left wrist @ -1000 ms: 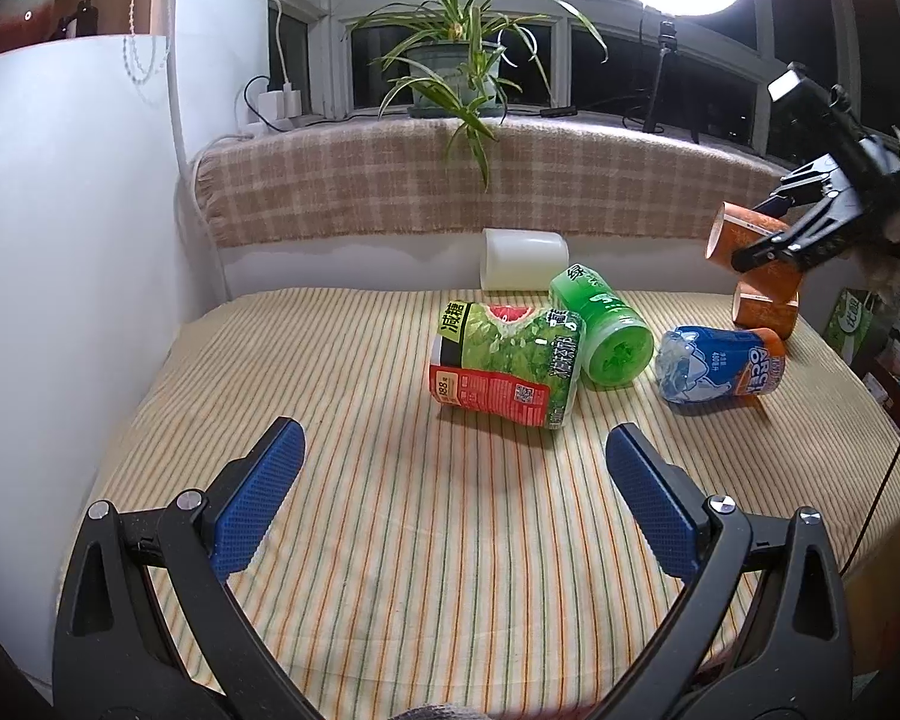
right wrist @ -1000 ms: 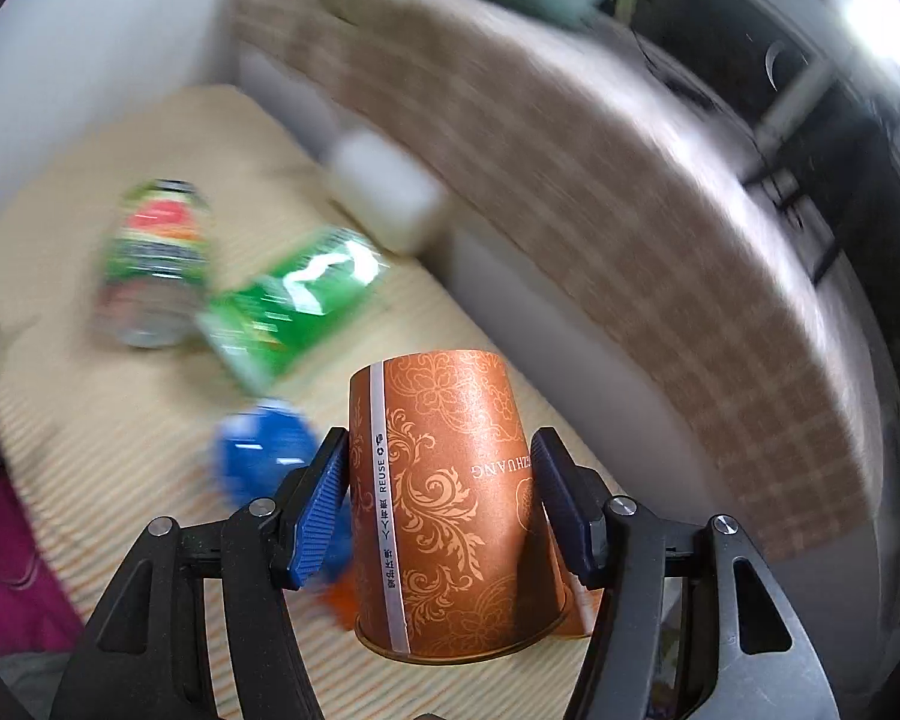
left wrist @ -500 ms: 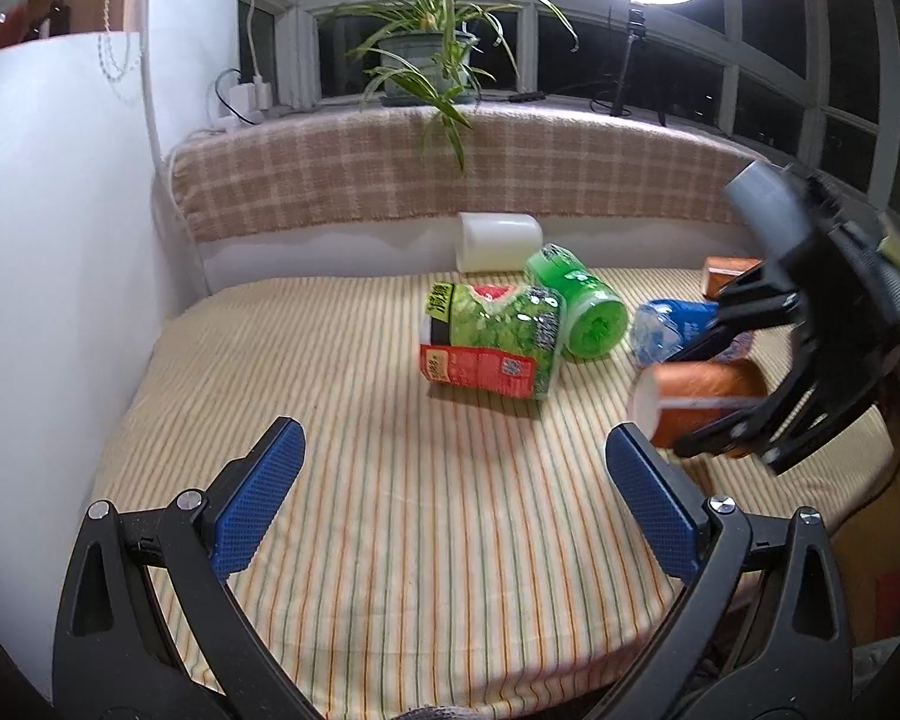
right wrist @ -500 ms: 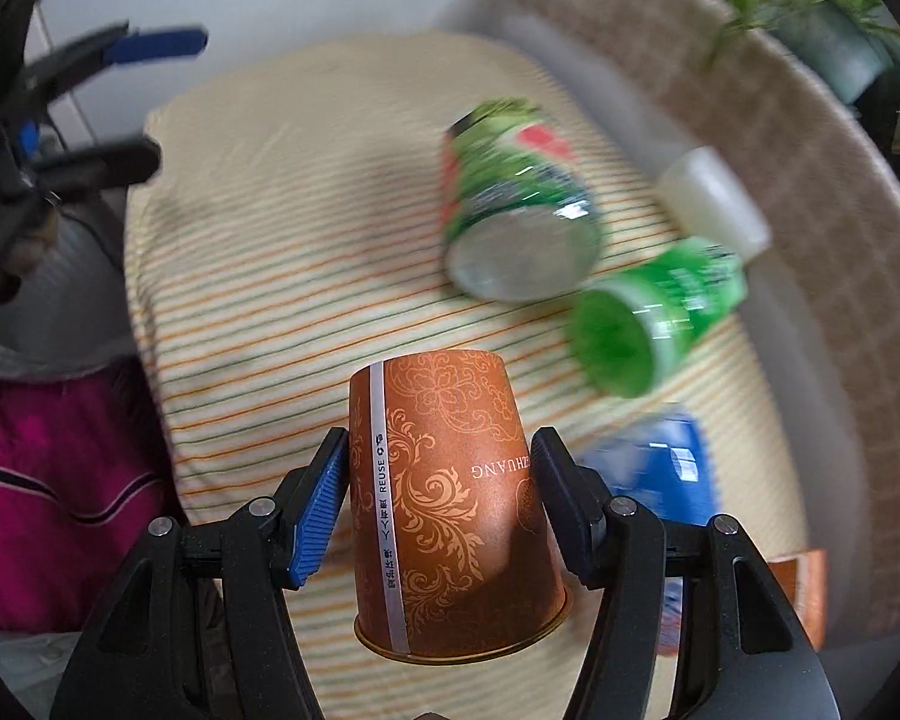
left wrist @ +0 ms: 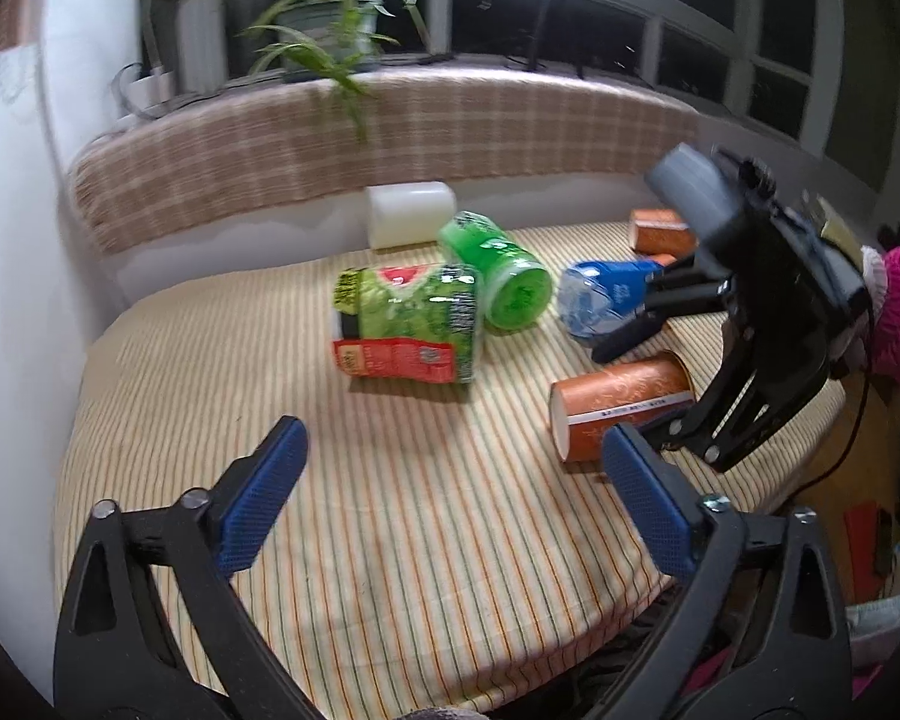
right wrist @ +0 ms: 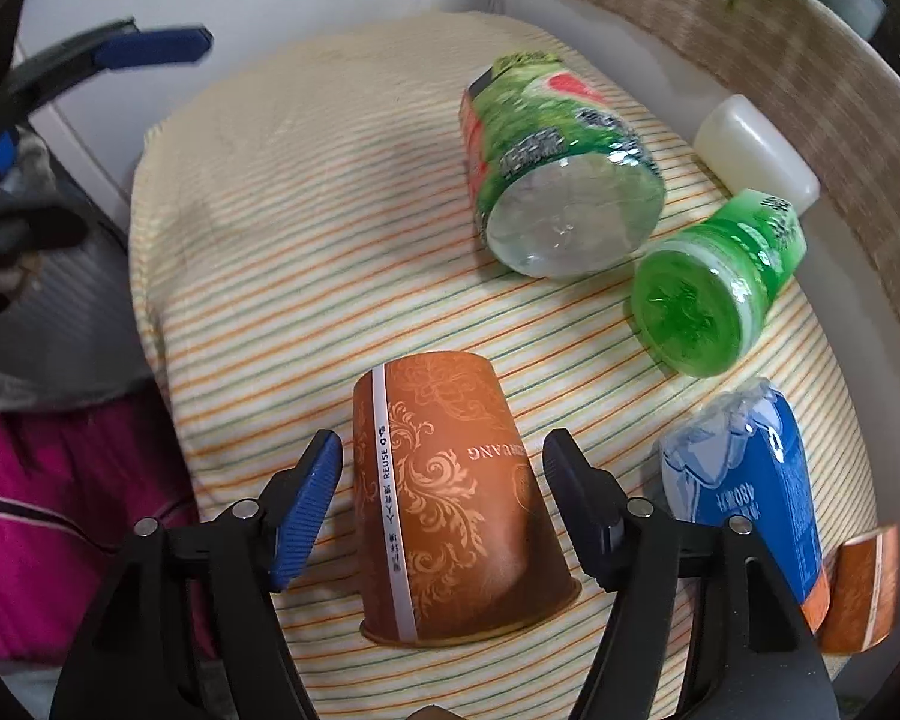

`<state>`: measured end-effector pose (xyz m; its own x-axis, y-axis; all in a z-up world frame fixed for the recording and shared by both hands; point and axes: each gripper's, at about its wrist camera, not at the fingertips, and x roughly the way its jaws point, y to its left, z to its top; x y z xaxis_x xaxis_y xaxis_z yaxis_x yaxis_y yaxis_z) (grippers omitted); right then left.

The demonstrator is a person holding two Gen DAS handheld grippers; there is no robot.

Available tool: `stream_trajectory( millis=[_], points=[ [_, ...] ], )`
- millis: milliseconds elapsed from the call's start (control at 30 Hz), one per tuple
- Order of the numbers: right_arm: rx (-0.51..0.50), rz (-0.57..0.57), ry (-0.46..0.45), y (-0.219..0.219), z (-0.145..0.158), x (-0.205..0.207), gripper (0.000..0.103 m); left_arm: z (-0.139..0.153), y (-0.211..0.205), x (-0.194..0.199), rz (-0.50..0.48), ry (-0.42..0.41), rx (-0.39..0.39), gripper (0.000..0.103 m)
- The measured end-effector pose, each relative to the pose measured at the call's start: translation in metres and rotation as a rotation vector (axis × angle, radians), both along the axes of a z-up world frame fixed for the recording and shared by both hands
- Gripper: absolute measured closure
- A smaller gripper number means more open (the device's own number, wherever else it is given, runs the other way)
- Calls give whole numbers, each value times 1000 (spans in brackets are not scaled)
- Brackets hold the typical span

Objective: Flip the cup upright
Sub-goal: 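Lift the orange cup with the right tool and carry it toward the left tool, then close the left tool on the cup while the right tool holds it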

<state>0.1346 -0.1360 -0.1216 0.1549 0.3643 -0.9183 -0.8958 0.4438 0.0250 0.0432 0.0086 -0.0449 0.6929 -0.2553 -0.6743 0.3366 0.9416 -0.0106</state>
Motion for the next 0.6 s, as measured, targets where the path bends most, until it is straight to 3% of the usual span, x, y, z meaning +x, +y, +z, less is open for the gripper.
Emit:
stream_trajectory(
  millis=[167, 300, 533, 600],
  points=[
    [160, -108, -23, -44, 31, -14, 34, 2, -26, 12, -145, 18, 70, 6],
    [296, -272, -32, -94, 42, -30, 34, -1, -58, 21, -295, 42, 158, 9],
    [431, -530, -38, -162, 35, -84, 34, -25, -123, 34, -562, 175, 328, 19],
    [453, -597, -26, -176, 29, -94, 34, -36, -139, 39, -619, 201, 409, 19]
  ],
)
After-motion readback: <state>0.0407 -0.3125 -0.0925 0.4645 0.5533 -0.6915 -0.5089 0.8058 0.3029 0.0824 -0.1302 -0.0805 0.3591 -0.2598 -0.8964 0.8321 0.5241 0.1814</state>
